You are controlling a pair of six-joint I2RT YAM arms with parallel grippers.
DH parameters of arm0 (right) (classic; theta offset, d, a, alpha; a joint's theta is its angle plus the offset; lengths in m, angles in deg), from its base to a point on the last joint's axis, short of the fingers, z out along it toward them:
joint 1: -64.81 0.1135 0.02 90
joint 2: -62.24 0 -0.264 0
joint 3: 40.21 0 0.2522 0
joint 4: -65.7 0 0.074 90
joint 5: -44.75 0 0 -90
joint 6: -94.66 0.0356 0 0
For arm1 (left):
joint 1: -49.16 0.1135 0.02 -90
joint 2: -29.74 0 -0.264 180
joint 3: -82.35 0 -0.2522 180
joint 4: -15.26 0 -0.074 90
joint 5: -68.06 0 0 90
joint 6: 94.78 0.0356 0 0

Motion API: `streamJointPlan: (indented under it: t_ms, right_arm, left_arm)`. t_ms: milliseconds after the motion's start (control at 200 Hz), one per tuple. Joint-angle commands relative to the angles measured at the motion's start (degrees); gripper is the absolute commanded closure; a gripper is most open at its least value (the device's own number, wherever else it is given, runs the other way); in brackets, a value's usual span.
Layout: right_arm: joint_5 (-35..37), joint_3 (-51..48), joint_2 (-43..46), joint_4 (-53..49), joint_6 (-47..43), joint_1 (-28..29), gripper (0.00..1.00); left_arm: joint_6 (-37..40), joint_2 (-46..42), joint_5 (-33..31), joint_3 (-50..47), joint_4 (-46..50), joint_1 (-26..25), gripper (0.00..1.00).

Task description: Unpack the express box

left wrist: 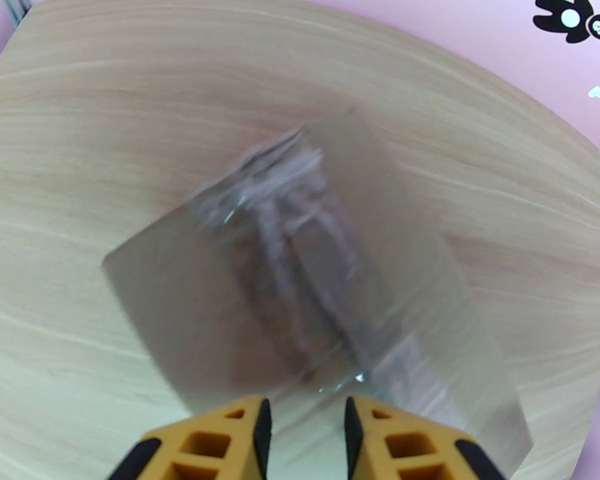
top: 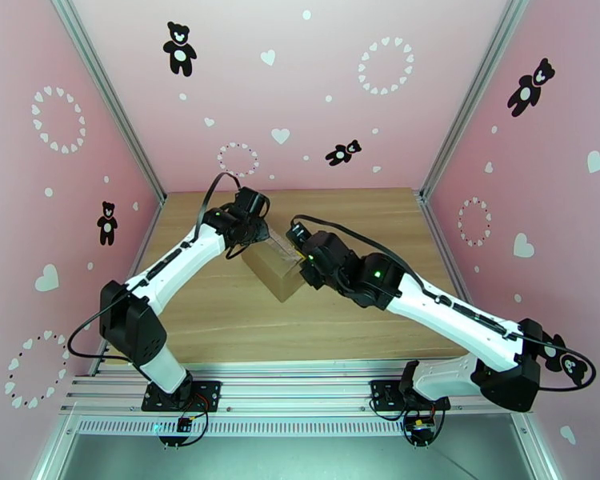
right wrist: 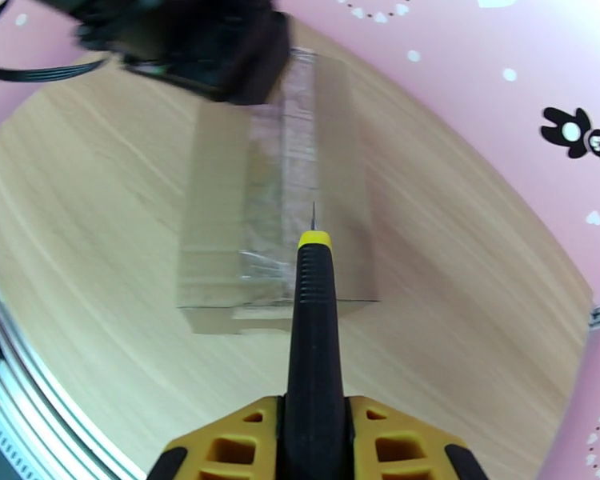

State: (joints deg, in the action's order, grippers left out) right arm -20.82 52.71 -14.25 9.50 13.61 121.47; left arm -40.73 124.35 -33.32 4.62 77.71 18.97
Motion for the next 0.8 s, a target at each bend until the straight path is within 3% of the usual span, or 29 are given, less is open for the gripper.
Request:
streamJointPlan:
  t_ms: [0, 210, 516, 791]
  right_arm:
    - [5.3, -0.1, -0.1, 1.7, -2.6, -2.9, 1.0]
    - [14.4, -0.5, -4.5, 3.0, -3.9, -12.2, 1.0]
    - [22.0, 1.6, -16.6, 2.8, -0.1, -24.4, 1.0]
    - [30.3, 6.1, -26.9, 2.0, 1.9, -29.5, 1.0]
  left_arm:
    - [-0.9, -4.2, -0.8, -1.7, 1.9, 0.4, 0.66]
    - [-2.3, -11.4, 2.5, -8.0, 0.6, 4.6, 0.66]
    - [-2.5, -19.0, 5.6, -13.3, 0.8, 10.2, 0.65]
    - [-1.8, -19.2, 6.6, -13.9, 1.2, 11.6, 0.65]
